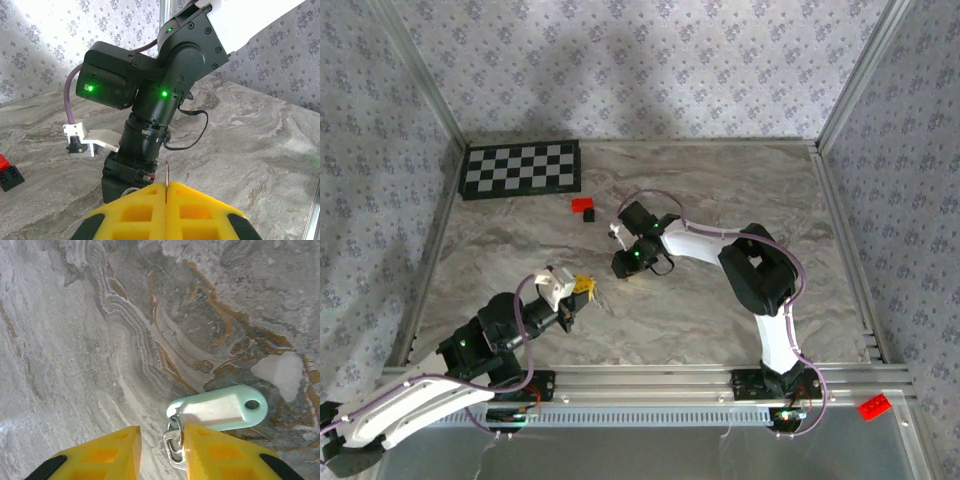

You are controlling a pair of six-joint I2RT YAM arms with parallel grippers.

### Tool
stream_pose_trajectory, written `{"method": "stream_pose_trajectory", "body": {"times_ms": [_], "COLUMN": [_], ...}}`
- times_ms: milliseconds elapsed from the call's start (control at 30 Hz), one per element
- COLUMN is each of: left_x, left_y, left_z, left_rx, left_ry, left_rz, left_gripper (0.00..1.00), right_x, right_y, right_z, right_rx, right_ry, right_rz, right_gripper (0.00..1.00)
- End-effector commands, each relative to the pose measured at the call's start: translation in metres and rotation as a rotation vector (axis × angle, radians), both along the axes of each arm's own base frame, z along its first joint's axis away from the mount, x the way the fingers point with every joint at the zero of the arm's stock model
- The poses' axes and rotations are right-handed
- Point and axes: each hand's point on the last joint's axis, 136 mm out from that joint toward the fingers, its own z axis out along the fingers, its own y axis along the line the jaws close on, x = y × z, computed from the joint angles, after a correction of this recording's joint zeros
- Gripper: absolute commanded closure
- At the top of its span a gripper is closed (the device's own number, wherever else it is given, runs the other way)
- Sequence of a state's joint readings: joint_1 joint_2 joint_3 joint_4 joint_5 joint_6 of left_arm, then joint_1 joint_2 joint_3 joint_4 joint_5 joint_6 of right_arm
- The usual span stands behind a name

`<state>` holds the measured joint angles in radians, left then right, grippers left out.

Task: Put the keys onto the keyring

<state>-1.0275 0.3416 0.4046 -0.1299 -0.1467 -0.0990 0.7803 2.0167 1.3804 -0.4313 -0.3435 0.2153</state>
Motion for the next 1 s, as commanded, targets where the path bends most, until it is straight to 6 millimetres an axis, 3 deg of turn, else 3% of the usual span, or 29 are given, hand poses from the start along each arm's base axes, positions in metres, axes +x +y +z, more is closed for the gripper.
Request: {"method": "stream_pose_trajectory", "body": {"times_ms": [0,967], "left_x": [0.0024,0.0018], "left_y": [0.0036,0.0058], "left_z": [0.0172,0.0207], "left_rx": [-0.064,-0.065], "left_ry": [-0.034,-0.051], "left_rz": [0.021,0.023], "left_gripper": [1.00,1.00], "right_x": [-0.0018,0.0013], "right_y": [-0.0026,0.0034], "right_z": [-0.0030,-0.0043], "right_rx": [-0.039,-0.067], "right_ry": [0.002,-0.009], "right_rz": [0.014,0.036], "right_gripper": [0.71,0.79]}}
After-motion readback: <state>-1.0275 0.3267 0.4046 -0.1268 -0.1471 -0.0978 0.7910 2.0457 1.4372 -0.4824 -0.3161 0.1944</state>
